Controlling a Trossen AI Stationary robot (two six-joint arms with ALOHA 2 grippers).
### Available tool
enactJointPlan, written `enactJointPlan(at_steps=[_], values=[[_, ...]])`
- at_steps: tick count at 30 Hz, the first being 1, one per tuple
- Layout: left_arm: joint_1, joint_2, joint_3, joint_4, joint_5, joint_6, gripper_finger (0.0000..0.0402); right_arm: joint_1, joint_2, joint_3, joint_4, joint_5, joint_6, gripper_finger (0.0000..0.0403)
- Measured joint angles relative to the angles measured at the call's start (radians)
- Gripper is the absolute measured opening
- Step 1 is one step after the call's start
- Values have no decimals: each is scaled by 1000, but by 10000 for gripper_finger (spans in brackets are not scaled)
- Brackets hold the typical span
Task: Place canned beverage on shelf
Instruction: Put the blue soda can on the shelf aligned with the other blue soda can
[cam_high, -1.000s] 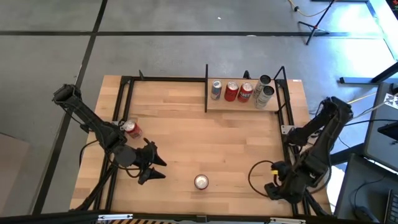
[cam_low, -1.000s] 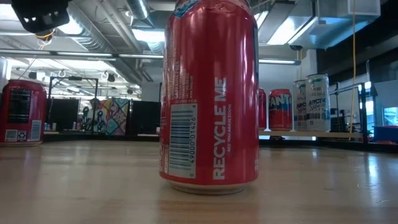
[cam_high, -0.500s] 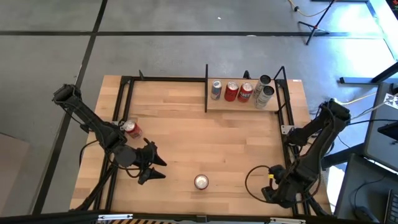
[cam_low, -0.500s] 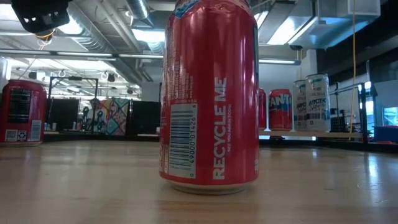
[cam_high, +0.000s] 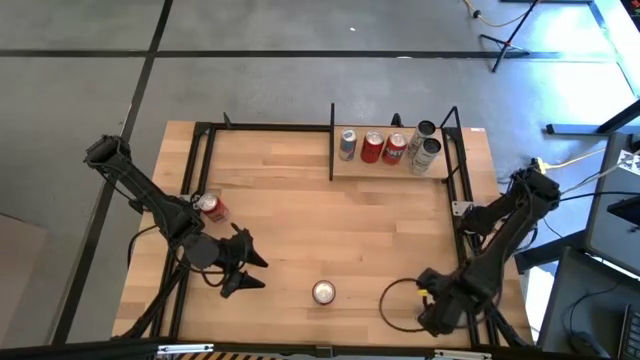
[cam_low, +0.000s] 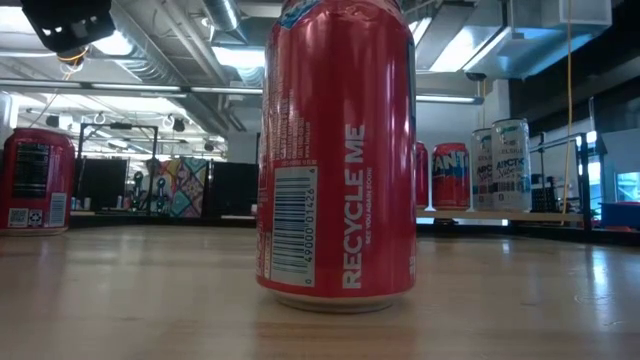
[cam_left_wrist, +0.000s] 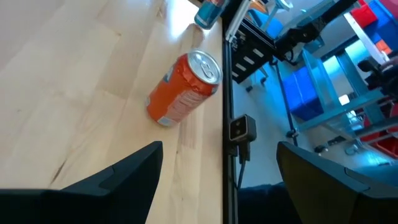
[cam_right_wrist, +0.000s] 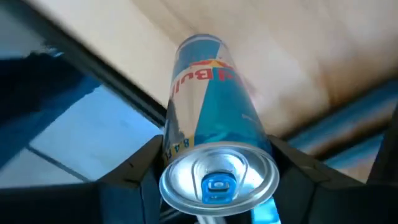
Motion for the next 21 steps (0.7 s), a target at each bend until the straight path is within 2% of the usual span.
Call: enactJointPlan(at_steps=[11,17,21], values=[[0,0,0,0,21,1,312,-302,4,163,-161,191,-840,202],[0,0,0,0,4,26,311,-475,72,208,-303,184,-1304,202],[0,0,0,0,-21,27,311,-557,133,218,-369,204,-1511,202]])
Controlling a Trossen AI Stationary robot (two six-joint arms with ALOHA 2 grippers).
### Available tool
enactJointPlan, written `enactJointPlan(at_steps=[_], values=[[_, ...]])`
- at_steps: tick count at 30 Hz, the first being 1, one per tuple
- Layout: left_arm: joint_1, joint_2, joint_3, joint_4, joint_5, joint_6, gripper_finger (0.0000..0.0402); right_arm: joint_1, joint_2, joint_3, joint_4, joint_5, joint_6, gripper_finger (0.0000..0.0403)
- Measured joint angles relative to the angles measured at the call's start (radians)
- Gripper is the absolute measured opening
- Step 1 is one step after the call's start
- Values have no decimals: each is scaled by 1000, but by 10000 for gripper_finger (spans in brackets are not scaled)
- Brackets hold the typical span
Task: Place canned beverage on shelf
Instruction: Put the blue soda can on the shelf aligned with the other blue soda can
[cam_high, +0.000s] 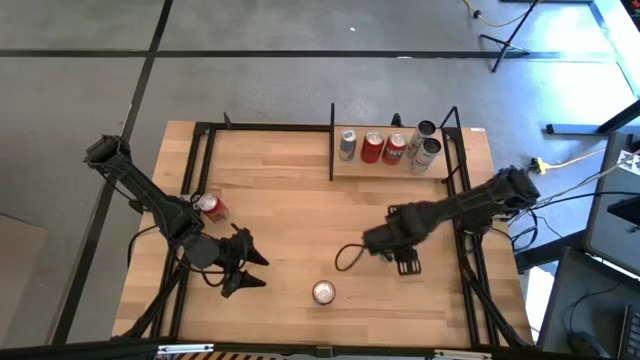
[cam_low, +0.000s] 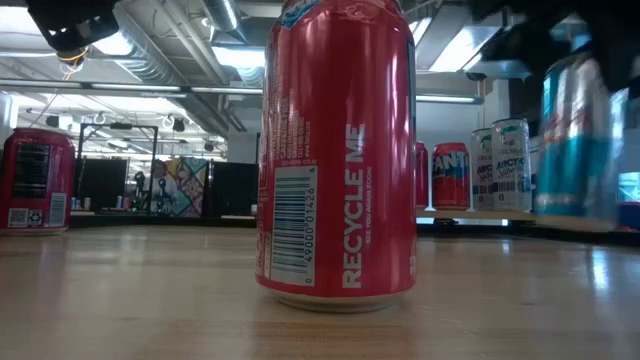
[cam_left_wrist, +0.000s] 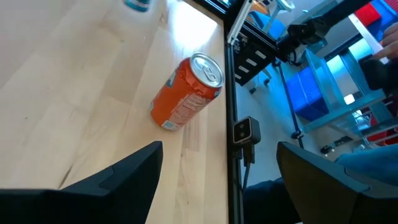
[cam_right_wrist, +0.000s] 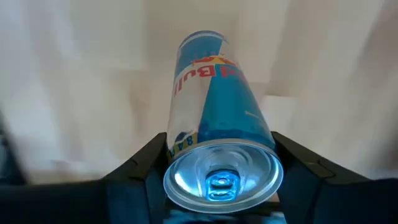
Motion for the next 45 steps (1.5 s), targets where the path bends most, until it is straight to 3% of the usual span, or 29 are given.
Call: enactJointPlan(at_steps=[6,12,18,21,26,32,37,40,45], values=[[0,0,0,0,-28,0,311,-46,86,1,-54,22,-137,202],[0,0,0,0,-47,0,311,-43,128,1,-54,21,-149,207],[0,0,0,-1,-43,10,311,-43,125,20,-90,10,-130,359],[0,0,0,-3,-42,10,311,-43,109,78,-134,19,-56,384],[0,0,0,-4,-36,1,311,-5,14,147,-115,53,218,342],[0,0,0,-4,-12,-10,311,157,-150,69,-29,343,797,315],[0,0,0,-1,-10,-34,311,264,-198,-37,0,523,1231,316],[0,0,0,-1,-10,-51,311,306,-197,-103,14,557,1386,316],[0,0,0,-1,-10,-81,311,309,-197,-214,111,554,1462,317]])
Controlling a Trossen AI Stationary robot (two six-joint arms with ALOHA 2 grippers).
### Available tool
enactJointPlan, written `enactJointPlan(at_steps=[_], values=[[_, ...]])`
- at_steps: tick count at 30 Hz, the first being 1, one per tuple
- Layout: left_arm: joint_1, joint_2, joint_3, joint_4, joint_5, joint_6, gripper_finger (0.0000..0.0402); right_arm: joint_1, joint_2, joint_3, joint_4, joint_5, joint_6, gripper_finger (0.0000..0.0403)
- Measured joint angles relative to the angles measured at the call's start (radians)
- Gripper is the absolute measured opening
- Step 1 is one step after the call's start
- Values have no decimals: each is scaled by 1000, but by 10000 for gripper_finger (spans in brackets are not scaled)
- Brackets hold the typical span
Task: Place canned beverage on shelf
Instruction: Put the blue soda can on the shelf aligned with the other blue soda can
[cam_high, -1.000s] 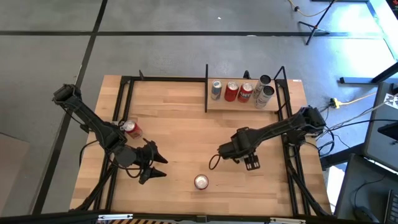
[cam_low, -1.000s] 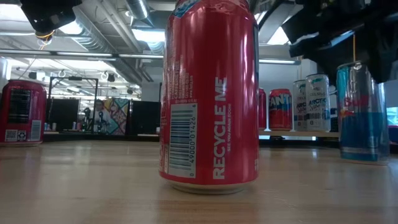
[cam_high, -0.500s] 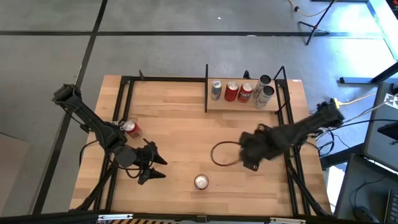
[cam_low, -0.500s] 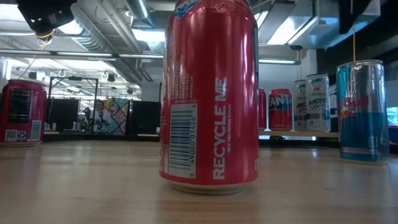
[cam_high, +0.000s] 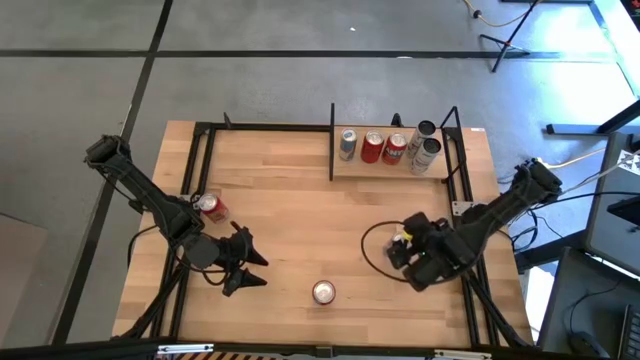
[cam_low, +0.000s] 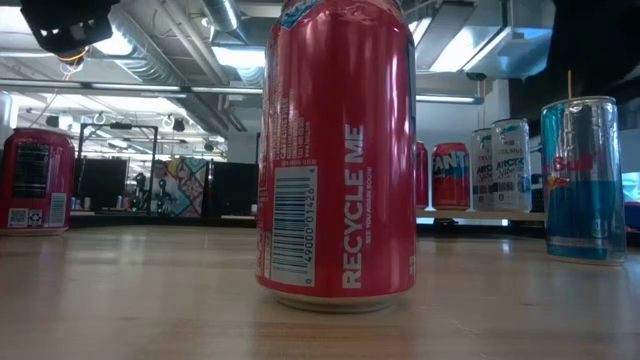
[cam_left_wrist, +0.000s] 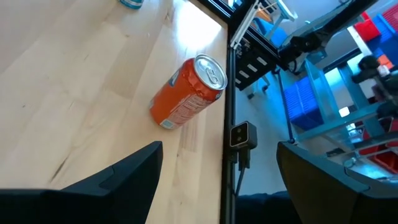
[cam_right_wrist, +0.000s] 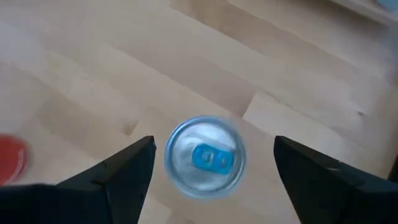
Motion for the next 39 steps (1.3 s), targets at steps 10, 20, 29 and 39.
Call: enactJointPlan(at_steps=[10,20,29,39], values=[[0,0,0,1,16,-28,311,-12,0,-112,120,-30,18,317],[0,0,0,1,2,-25,311,-12,0,-176,209,-59,-71,256],[37,-35,0,26,16,-22,311,-55,-9,-91,223,-51,-361,183],[200,-99,0,53,53,20,311,-362,-110,-15,248,-39,-1050,184]])
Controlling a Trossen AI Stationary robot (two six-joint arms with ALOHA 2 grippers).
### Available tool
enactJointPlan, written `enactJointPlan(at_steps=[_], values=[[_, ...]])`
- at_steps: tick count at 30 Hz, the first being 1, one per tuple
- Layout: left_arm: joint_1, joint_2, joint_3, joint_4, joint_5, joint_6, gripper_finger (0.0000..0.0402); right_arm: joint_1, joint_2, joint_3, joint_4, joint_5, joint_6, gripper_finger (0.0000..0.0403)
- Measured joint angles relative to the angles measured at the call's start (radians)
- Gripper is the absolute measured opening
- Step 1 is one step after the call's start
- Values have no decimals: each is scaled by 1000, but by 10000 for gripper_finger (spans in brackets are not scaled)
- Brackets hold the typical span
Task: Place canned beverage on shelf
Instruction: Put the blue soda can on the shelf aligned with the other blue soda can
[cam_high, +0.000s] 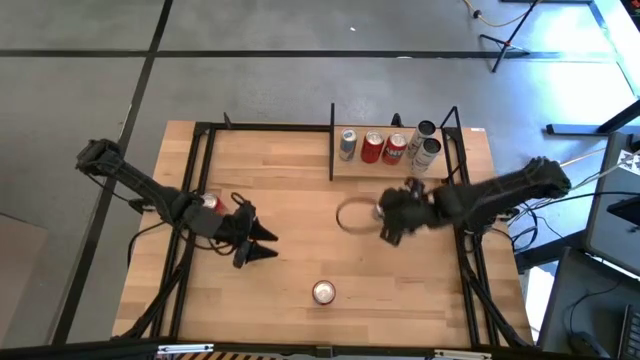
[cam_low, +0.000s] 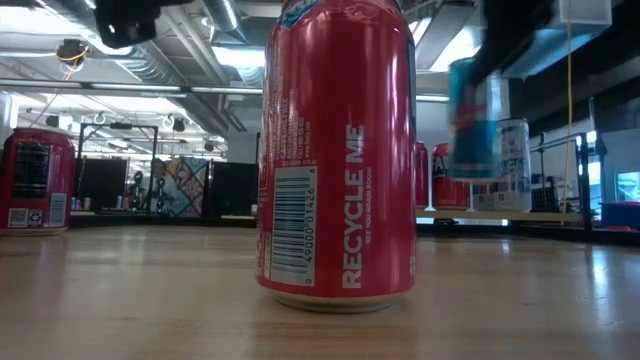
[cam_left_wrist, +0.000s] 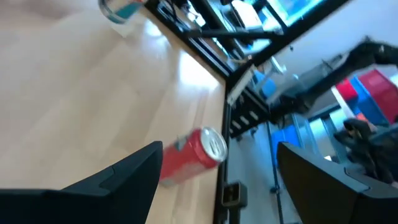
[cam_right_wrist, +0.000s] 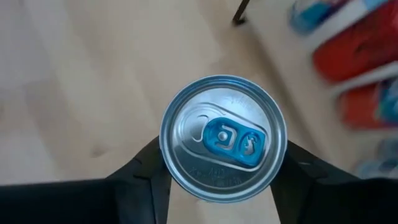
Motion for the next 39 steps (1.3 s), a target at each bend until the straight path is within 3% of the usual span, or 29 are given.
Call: enactJointPlan(at_steps=[6,9,12,19,32,39], values=[[94,-15,0,15,16,-48,311,-272,-37,0,162,-169,-439,183],[126,-14,0,13,17,-53,311,-395,-34,0,244,-297,-588,183],[159,-15,0,12,17,-54,312,-483,-9,0,303,-352,-675,183],[252,-15,0,11,68,-37,312,-605,82,0,420,-400,-739,183],[415,-15,0,9,277,35,311,-713,298,170,378,-466,-736,184],[437,-14,0,9,314,35,311,-730,324,188,367,-477,-737,184]])
